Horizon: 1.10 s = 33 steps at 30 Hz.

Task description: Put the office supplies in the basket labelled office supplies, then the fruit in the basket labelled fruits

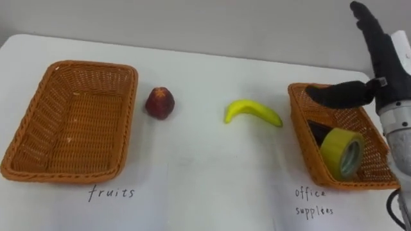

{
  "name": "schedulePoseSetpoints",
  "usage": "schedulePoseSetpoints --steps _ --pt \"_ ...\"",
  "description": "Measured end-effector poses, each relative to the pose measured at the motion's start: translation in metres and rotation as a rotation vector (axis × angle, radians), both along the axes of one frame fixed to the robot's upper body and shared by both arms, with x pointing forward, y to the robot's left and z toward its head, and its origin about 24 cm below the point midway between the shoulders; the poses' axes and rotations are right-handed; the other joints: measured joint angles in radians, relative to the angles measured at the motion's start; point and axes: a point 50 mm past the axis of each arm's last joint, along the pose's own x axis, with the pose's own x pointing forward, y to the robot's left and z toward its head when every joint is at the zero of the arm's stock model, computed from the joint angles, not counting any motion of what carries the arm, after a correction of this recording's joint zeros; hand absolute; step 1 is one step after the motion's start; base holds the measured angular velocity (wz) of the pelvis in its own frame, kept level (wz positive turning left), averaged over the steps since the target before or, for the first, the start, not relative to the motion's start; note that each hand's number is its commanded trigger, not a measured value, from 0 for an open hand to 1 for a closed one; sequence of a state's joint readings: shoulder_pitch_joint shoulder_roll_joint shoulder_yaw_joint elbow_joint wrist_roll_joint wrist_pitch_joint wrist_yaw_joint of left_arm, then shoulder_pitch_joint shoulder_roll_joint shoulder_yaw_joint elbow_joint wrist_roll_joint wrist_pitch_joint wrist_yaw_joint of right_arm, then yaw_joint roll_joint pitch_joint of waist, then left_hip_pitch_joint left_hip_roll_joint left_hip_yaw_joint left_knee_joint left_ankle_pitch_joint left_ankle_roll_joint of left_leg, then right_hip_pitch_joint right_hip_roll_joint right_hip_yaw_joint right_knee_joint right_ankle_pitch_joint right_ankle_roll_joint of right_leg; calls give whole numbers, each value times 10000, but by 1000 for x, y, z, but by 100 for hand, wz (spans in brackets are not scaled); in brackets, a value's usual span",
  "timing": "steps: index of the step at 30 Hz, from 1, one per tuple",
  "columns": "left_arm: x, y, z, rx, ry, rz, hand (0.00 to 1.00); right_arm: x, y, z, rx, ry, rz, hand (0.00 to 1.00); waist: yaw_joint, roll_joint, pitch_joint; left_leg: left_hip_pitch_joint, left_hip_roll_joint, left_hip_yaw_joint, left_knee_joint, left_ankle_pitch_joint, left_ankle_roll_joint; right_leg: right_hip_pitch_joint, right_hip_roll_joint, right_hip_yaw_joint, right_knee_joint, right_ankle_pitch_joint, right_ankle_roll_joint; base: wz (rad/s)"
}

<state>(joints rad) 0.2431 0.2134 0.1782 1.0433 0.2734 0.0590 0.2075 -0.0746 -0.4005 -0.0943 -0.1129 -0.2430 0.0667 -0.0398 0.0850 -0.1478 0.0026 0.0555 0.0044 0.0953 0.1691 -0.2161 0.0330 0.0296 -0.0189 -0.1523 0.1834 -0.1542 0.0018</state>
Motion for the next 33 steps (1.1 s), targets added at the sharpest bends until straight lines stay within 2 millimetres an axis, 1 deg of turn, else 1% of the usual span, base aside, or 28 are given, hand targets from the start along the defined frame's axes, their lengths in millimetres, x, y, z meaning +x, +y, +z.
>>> schedulePoseSetpoints --steps 1,4,6,7,12,14,16,17,21,24,27,30,33 --pt "1 0 0 2 41 -43 0 0 1 -1 -15 44 31 0 25 -57 -51 -140 -5 -42 26 10 -9 -104 -7 -57 9 0 0 15" --pt "2 0 -1 -23 75 -30 0 3 6 -2 -30 71 216 0 62 -42 -37 -327 1 -154 72 27 -31 -209 -4 -153 -3 3 -5 12" --pt "4 -1 -2 -51 117 -13 0 8 9 -4 55 200 373 0 94 -86 -47 -425 9 -168 121 31 -38 -279 0 -165 -5 7 -11 4" --pt "6 -1 -2 -77 88 -20 0 11 11 -5 52 277 420 0 159 -105 -17 -466 8 -168 138 32 -39 -314 -1 -160 -12 10 -16 0" --pt "12 -1 -2 -89 -31 -53 0 13 16 -9 -4 492 688 0 398 -134 -2 -589 32 -165 193 32 -37 -398 -25 -174 -94 17 -28 0" --pt "11 -1 -2 -115 -20 9 0 14 17 -9 -70 506 725 0 448 -126 18 -611 35 -170 212 33 -36 -411 -45 -191 -126 27 -30 0" --pt "7 0 -2 -85 118 -74 0 16 19 -13 -281 787 938 0 459 -127 34 -614 28 -178 212 34 -34 -411 -59 -222 -132 28 -28 0" --pt "6 0 -2 -75 174 -178 0 16 20 -15 -301 905 999 0 490 -134 56 -620 29 -181 212 35 -33 -415 -63 -237 -131 28 -28 0" --pt "4 -1 -3 -162 258 -164 0 19 24 -14 -463 1000 1270 0 548 -113 101 -642 33 -183 212 35 -31 -437 -64 -249 -116 28 -27 0" --pt "4 -2 -3 -219 223 -148 0 23 28 -11 -560 969 1534 0 556 -121 105 -703 40 -204 201 35 -31 -478 -62 -303 -107 32 -33 3" --pt "6 -2 -3 -213 185 -188 0 25 32 -9 -641 1008 1747 0 555 -187 100 -793 33 -291 195 35 -31 -488 -70 -426 -112 34 -34 9" --pt "7 -3 -3 -235 216 -268 0 24 36 -12 -690 1180 1979 0 598 -272 75 -809 1 -328 201 36 -30 -483 -73 -453 -128 33 -33 5" --pt "10 -3 -3 -327 193 -298 0 24 38 -14 -726 1340 2180 0 587 -305 76 -810 1 -419 212 41 -22 -481 -94 -486 -139 33 -32 8"
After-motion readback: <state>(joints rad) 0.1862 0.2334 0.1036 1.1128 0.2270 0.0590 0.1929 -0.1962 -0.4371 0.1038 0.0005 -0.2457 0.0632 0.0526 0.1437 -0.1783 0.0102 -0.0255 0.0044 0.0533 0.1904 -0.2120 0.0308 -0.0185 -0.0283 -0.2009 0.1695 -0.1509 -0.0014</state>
